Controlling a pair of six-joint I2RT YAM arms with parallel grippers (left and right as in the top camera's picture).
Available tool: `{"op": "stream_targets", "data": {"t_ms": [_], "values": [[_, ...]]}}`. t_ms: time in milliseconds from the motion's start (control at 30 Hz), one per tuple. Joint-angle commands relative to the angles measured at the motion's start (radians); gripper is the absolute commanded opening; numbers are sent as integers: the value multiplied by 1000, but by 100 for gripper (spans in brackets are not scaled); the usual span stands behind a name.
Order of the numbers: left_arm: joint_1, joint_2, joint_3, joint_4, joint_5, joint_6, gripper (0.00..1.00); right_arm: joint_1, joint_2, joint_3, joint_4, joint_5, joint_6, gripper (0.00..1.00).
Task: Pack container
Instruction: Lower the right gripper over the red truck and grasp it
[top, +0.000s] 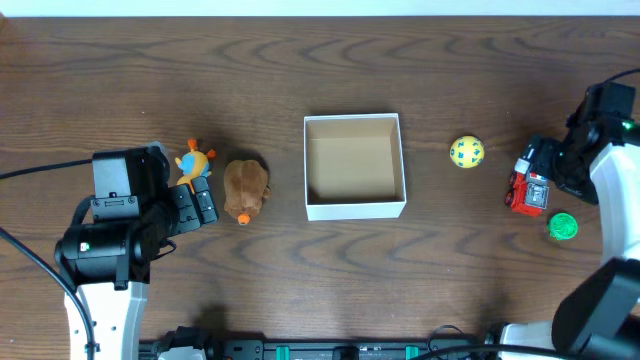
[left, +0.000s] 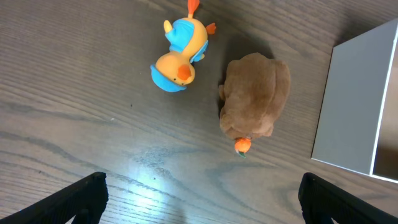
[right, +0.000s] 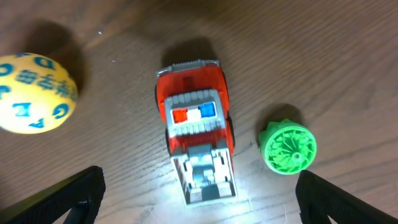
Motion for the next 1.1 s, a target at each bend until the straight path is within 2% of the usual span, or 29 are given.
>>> {"op": "stream_targets", "data": {"t_ms": [0,333,567,733,867,1067], "values": [[0,1,17,-2,3,-5,98,-3,47,-7,9,4,-25,99],[0,1,17,-2,3,-5,98,-3,194,-7,18,3,-40,99],[0,1,17,-2,3,-5,98,-3,233,-7,25,3,-40,98],[0,1,17,-2,3,-5,98,-2,233,-7,23,3,-40,79],[0,1,17,-2,3,-5,98,-2,233,-7,22,3,-40,60],[0,1,17,-2,3,-5,98,-1,233,-7,21,3,-40,44]]}}
